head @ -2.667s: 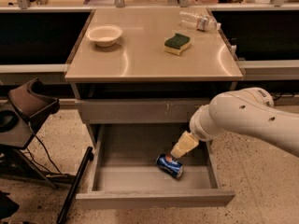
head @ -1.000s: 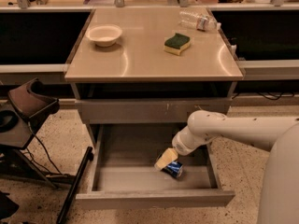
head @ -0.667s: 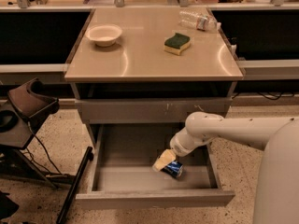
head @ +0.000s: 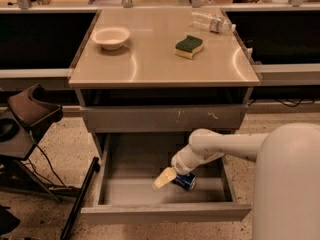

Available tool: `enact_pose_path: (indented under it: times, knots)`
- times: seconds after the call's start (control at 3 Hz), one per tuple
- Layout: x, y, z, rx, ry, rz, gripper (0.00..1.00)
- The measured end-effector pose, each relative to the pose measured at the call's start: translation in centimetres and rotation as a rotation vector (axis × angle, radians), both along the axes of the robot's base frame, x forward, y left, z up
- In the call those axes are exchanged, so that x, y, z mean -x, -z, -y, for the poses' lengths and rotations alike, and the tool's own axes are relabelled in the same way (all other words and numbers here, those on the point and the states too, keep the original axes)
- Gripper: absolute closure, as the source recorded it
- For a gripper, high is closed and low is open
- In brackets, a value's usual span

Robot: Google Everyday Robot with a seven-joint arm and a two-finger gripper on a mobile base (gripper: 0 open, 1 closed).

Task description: Pick pepsi can from middle drawer and place on counter

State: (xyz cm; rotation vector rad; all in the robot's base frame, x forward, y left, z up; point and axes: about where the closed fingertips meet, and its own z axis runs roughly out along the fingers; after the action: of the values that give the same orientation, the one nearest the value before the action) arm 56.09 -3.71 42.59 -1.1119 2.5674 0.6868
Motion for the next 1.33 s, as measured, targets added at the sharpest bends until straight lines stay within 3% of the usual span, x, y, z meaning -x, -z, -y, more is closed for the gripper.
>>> enact_pose_path:
  times: [0.33,0.67,1.0,1.33]
  knots:
    - [-0.2,4.4,-1.7,-0.042,0.063,-0.047,0.0]
    - [-0.1,4.9,-1.2,-0.037,0.053,-0.038,0.0]
    - [-0.8,5.7,2.1,-0.024,-0.017,-0.012,0.0]
    - [0.3,4.6,4.9,0.04,-0.232,-0.017,0.0]
